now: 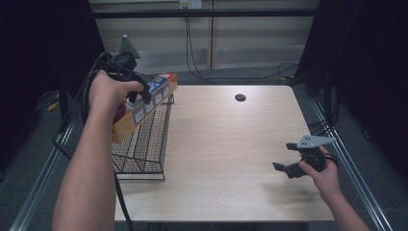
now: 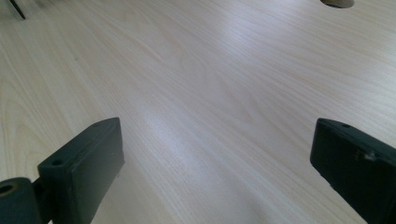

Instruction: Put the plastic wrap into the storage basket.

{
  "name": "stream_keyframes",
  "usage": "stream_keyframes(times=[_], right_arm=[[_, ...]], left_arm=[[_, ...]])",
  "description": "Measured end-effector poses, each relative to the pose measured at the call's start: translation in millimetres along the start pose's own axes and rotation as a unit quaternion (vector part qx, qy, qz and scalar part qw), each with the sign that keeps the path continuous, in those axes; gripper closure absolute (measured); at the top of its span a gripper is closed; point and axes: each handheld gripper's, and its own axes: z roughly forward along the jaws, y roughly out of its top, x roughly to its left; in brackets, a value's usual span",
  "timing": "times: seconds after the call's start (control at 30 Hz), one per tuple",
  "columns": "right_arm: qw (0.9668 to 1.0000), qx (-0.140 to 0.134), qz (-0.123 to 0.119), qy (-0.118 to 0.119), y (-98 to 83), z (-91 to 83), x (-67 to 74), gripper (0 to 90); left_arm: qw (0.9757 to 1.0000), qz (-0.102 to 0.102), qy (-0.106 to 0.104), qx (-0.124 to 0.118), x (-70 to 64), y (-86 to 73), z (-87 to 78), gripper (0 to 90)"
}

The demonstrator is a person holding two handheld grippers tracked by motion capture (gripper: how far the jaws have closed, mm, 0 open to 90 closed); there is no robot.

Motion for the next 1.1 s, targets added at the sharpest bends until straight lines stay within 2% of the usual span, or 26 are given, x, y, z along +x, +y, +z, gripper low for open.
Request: stream_keyframes(times=[0.1,0.2,0.23,0.33,0.5,0.53,0.6,0.67,0.7,0.9,0.93,1.1], right_arm=[[1.0,0.0,-0.003,-0.002,-0.3,0.3,-0.2,2.6],[1.0,0.001,-0.002,0.0,-0.6,0.5,-0.6,2.6],[1.0,0.0,-0.001,-0.001,-0.5,0.3,-0.5,2.6],[1.0,0.0,-0.002,-0.003,-0.6,0.3,-0.3,2.6],[1.0,0.0,0.001,-0.002,-0.8,-0.4,-0.2,2.6],[1.0,0.0,0.001,-0.003,-0.8,-0.3,-0.3,2.6],[1.0,-0.001,0.0,-0.003,-0.5,-0.2,-0.3,2.6],[1.0,-0.002,0.001,-0.003,-0.4,-0.2,-0.2,2.6],[1.0,-0.001,0.0,-0.004,-0.5,-0.2,-0.2,2.6],[1.0,0.0,0.001,-0.003,-0.7,-0.5,-0.2,2.6],[1.0,0.0,0.002,-0.004,-0.7,-0.6,-0.3,2.6],[1.0,-0.001,0.001,-0.003,-0.5,-0.4,-0.4,2.6]], left_arm=[[1.0,0.0,0.009,-0.002,4.7,-1.6,-3.9,44.7],[0.9999,-0.013,0.007,-0.007,8.2,-3.6,-7.7,44.7],[0.9998,-0.012,0.014,-0.007,10.6,-4.0,-10.3,44.7],[0.9998,-0.014,0.014,-0.008,13.9,-4.8,-12.8,44.7],[0.9993,-0.03,0.016,-0.015,20.0,-7.3,-18.7,44.7],[0.9994,-0.024,0.021,-0.014,22.0,-7.6,-20.0,44.7],[0.999,-0.036,0.023,-0.014,25.3,-9.6,-22.7,44.6],[0.9991,-0.03,0.024,-0.014,27.6,-10.1,-23.5,44.7],[0.9988,-0.038,0.024,-0.018,30.2,-11.8,-24.8,44.6],[0.9984,-0.043,0.032,-0.017,37.0,-15.1,-28.2,44.6],[0.998,-0.051,0.033,-0.018,38.5,-16.6,-29.1,44.6],[0.9977,-0.051,0.039,-0.02,43.0,-19.1,-30.4,44.6]])
